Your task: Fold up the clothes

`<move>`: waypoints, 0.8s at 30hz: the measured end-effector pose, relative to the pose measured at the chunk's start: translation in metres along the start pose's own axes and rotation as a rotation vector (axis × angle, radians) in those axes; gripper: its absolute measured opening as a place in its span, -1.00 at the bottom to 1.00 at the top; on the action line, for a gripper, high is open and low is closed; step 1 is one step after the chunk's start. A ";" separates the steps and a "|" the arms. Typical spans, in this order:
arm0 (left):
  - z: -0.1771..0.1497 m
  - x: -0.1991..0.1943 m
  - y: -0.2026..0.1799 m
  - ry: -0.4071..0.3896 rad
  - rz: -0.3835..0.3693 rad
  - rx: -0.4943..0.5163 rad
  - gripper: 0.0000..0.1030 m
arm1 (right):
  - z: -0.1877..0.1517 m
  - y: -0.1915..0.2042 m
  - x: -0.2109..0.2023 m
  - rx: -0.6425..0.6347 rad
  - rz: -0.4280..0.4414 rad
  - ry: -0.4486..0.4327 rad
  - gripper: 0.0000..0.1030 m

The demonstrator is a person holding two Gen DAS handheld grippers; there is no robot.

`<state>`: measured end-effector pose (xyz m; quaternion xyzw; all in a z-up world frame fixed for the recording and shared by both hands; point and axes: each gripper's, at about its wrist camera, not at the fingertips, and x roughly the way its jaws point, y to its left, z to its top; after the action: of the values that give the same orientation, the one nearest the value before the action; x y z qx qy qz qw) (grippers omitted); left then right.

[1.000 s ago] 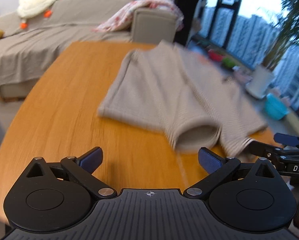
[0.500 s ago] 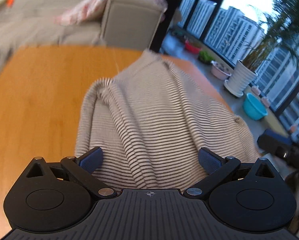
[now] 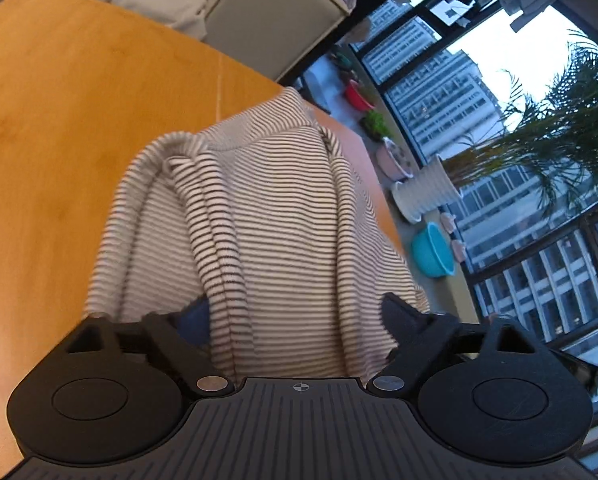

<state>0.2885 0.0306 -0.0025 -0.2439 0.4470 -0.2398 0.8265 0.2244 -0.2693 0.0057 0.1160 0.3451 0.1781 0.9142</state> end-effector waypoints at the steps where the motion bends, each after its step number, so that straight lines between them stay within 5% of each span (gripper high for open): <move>1: 0.001 0.005 -0.004 -0.013 0.022 0.033 0.11 | -0.001 0.002 0.000 -0.013 0.000 0.007 1.00; 4: 0.007 0.016 0.000 -0.026 0.052 0.012 -0.57 | -0.003 0.012 -0.003 -0.080 0.030 0.043 1.00; 6: 0.009 0.006 0.004 -0.066 0.063 -0.012 -0.79 | -0.005 0.019 -0.005 -0.132 0.047 0.070 1.00; 13: 0.010 -0.100 0.028 -0.359 0.144 -0.094 -0.81 | -0.019 0.035 -0.030 -0.256 0.075 0.149 1.00; 16: 0.006 -0.131 0.047 -0.367 0.162 -0.132 -0.80 | -0.030 0.040 -0.045 -0.291 0.105 0.173 1.00; 18: 0.002 -0.139 0.058 -0.321 0.177 -0.139 -0.78 | -0.032 0.046 -0.050 -0.314 0.106 0.185 1.00; 20: -0.002 -0.134 0.063 -0.235 0.217 -0.111 -0.45 | -0.026 0.049 -0.050 -0.296 0.073 0.190 1.00; 21: -0.003 -0.133 0.064 -0.202 0.233 -0.093 -0.02 | -0.022 0.054 -0.050 -0.290 0.038 0.170 1.00; 22: -0.005 -0.134 0.063 -0.186 0.244 -0.065 0.17 | -0.018 0.061 -0.050 -0.290 -0.002 0.142 0.98; 24: -0.008 -0.138 0.055 -0.179 0.270 0.005 0.29 | -0.010 0.078 -0.056 -0.333 -0.063 0.064 0.82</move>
<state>0.2241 0.1559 0.0454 -0.2000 0.3996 -0.1047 0.8884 0.1591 -0.2203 0.0578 -0.0535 0.3433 0.2078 0.9144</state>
